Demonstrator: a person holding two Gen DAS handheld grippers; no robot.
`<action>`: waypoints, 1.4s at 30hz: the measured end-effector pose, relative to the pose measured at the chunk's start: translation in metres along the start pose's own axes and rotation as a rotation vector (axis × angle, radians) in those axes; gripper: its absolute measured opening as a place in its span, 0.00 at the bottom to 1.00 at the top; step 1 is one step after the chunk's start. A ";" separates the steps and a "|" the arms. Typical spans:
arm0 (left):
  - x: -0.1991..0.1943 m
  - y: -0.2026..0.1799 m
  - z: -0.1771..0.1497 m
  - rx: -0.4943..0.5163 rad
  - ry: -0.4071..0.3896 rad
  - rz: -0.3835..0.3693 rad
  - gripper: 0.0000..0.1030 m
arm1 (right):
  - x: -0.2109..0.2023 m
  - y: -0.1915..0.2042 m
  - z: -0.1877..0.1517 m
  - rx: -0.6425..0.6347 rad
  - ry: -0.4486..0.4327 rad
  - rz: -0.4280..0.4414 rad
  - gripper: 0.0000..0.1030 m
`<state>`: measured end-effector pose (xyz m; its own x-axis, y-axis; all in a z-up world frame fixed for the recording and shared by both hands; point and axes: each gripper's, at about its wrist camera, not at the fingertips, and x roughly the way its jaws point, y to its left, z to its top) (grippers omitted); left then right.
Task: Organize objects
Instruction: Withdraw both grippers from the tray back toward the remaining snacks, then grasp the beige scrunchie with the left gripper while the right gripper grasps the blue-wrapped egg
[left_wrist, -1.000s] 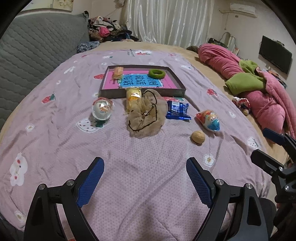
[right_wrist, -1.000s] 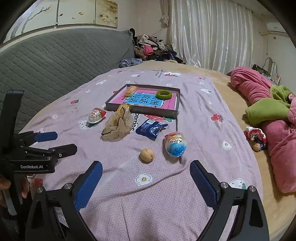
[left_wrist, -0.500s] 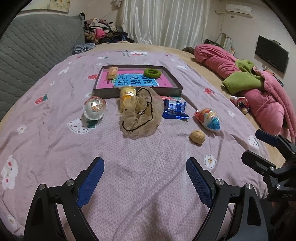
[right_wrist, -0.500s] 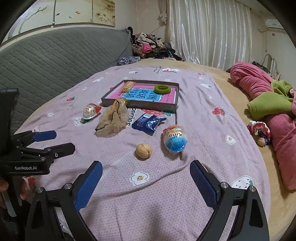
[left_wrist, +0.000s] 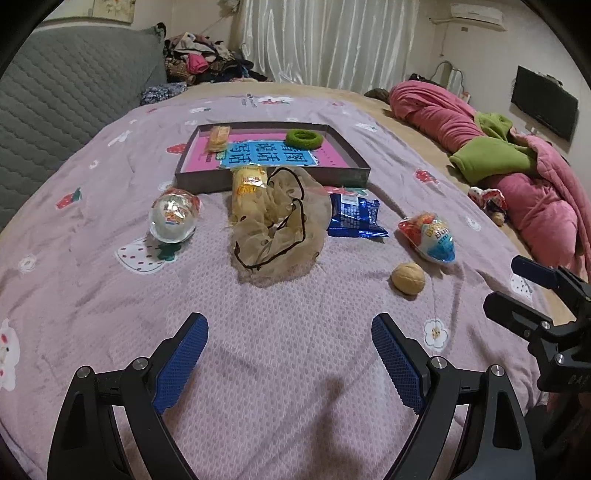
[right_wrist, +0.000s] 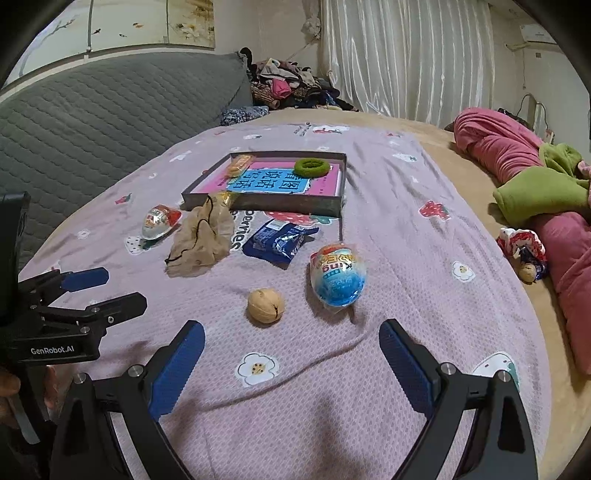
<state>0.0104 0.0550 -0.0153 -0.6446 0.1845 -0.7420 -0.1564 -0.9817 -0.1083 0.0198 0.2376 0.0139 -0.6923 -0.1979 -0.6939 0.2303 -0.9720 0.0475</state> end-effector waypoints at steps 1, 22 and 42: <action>0.002 0.001 0.001 -0.003 -0.002 0.003 0.88 | 0.002 -0.001 0.001 -0.001 0.002 -0.005 0.93; 0.047 -0.004 0.019 -0.008 0.023 0.008 0.88 | 0.044 -0.021 0.018 0.037 0.031 -0.032 0.93; 0.080 -0.009 0.059 0.022 0.012 0.004 0.88 | 0.095 -0.042 0.042 0.062 0.081 -0.067 0.93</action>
<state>-0.0842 0.0814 -0.0347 -0.6363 0.1796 -0.7502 -0.1700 -0.9813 -0.0907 -0.0846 0.2543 -0.0236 -0.6466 -0.1234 -0.7528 0.1404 -0.9892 0.0416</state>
